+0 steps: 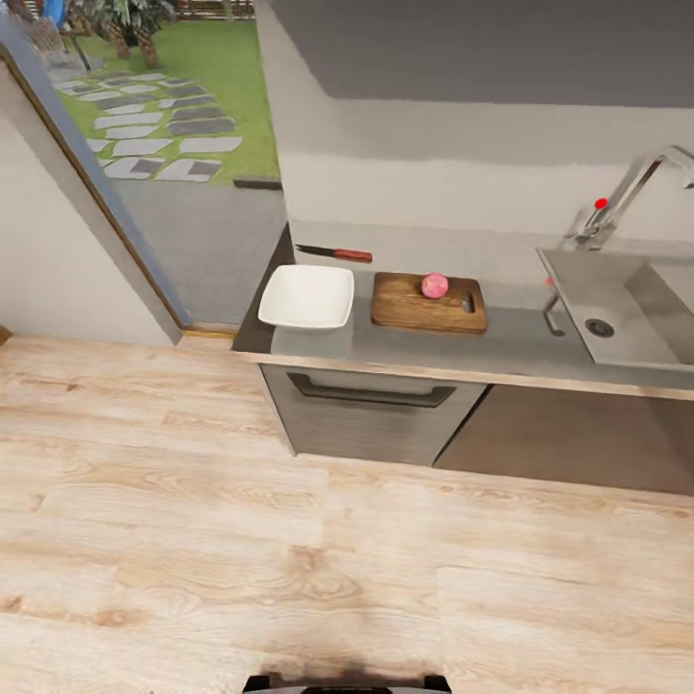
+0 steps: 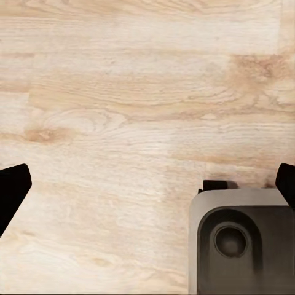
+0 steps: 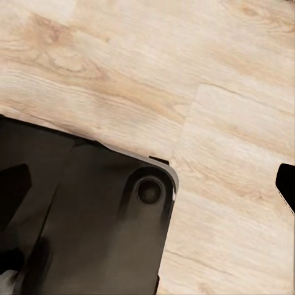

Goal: In the kitchen, take the Vidalia onion out of the sink, dice it on the chopping board with the paring knife, put the diced onion into the bowl on the countertop, then place both the paring knife and the chopping board into the sink.

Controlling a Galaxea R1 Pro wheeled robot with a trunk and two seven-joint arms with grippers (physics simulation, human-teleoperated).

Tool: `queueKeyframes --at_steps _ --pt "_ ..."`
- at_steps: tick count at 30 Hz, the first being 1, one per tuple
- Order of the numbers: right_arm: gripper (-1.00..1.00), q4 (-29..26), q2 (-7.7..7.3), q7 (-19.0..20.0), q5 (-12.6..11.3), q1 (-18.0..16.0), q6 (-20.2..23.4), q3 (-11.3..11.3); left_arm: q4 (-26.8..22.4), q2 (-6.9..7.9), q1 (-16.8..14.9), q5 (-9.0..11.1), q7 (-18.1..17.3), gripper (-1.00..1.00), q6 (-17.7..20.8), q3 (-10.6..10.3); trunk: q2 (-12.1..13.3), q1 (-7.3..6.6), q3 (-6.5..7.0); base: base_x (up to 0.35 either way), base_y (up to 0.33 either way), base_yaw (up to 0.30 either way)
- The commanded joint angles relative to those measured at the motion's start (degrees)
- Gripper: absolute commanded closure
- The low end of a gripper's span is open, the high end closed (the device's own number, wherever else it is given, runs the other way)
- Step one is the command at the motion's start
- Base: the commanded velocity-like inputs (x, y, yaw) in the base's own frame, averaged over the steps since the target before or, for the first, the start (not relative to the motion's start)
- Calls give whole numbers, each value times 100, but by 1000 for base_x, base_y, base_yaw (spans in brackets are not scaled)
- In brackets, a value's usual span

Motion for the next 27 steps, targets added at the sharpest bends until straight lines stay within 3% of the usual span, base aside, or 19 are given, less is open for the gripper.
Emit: queueKeyframes --at_steps 1,21,27 --pt "-100 -9 8 3 61 1 -14 -45 15 -4 -5 -14 48 -100 -14 -46 -9 3 -10 0 -187 286" --pt "-100 7 10 3 61 1 -14 -45 15 -14 -5 -14 48 -100 -14 -46 -9 3 -66 0 -285 286" --pt "-100 -10 11 4 69 1 -16 -37 15 -6 -5 -14 48 -100 -8 -46 -9 3 -82 0 -48 266"
